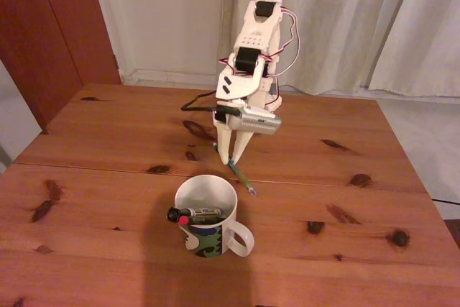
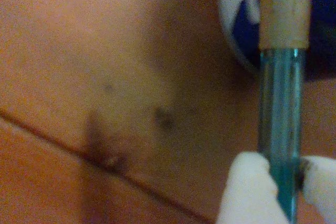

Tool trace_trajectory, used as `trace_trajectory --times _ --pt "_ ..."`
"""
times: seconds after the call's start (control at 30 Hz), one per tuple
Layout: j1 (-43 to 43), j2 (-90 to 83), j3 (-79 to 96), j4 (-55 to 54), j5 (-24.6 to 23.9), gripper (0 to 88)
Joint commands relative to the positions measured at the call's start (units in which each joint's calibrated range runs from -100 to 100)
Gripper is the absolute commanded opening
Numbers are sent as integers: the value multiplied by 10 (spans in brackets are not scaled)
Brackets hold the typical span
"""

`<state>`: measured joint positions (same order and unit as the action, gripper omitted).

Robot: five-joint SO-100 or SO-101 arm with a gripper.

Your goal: Clean up the desk and place the pens and markers into the cup

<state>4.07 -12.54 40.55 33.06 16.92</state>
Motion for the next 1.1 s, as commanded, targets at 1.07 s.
trace_trajectory --times 1.07 --pt "19 126 -296 -223 -189 8"
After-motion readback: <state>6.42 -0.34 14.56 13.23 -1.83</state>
